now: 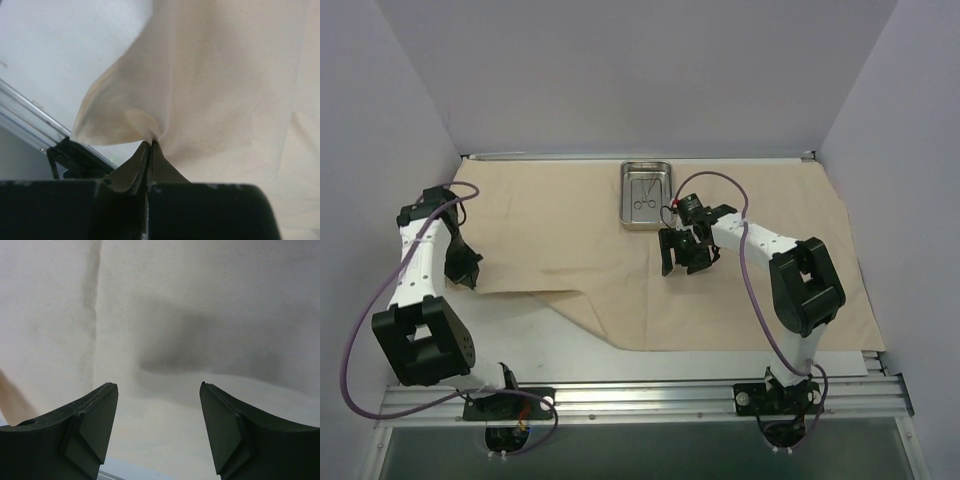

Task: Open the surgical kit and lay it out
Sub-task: Smooth out the surgical kit at the center of the board.

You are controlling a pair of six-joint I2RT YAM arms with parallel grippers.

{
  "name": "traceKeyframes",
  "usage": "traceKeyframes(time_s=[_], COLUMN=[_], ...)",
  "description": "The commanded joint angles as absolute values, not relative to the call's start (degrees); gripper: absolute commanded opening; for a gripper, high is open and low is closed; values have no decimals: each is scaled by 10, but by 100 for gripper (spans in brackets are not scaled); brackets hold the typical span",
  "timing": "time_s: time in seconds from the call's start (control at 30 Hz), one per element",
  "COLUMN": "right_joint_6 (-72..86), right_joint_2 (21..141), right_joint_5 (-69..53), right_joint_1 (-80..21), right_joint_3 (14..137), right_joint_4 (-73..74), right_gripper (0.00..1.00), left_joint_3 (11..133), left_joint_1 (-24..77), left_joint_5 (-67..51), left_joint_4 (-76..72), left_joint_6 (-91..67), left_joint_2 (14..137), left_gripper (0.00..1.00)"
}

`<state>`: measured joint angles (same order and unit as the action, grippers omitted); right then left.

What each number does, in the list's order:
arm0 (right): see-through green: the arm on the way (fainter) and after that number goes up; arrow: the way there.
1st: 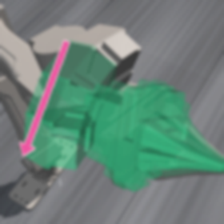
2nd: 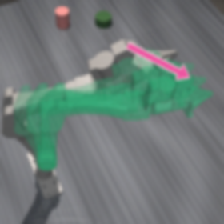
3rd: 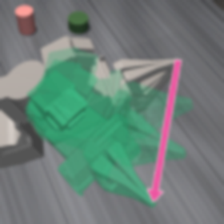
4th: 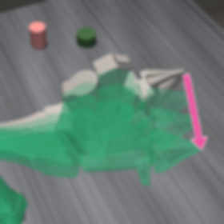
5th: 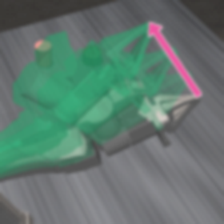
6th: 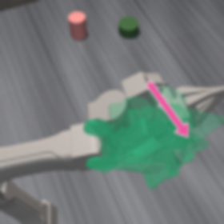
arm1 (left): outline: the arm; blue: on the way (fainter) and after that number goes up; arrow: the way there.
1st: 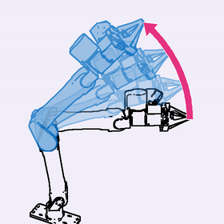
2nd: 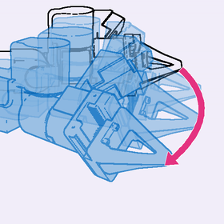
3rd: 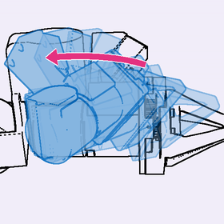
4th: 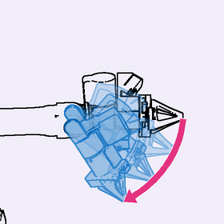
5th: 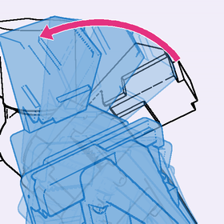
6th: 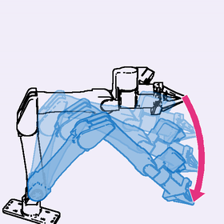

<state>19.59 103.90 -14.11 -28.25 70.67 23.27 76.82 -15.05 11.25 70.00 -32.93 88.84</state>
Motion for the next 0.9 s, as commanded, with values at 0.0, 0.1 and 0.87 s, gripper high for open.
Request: traceKeyframes(time_s=[0.0, 0.1, 0.87], right_joint_6=[183, 183, 180], right_joint_2=[1013, 1006, 1012], right_joint_5=[-152, -151, -105], right_joint_1=[-294, -309, -295], right_joint_3=[714, 708, 729], right_joint_4=[265, 268, 304], right_gripper=[68, 68, 59], left_joint_3=[749, 745, 745], left_joint_1=[-154, -198, -209], left_joint_5=[187, 207, -83], left_joint_4=[772, 806, 600], left_joint_6=[-354, -335, -307], left_joint_2=[826, 773, 874], left_gripper=[2, 2, 37])
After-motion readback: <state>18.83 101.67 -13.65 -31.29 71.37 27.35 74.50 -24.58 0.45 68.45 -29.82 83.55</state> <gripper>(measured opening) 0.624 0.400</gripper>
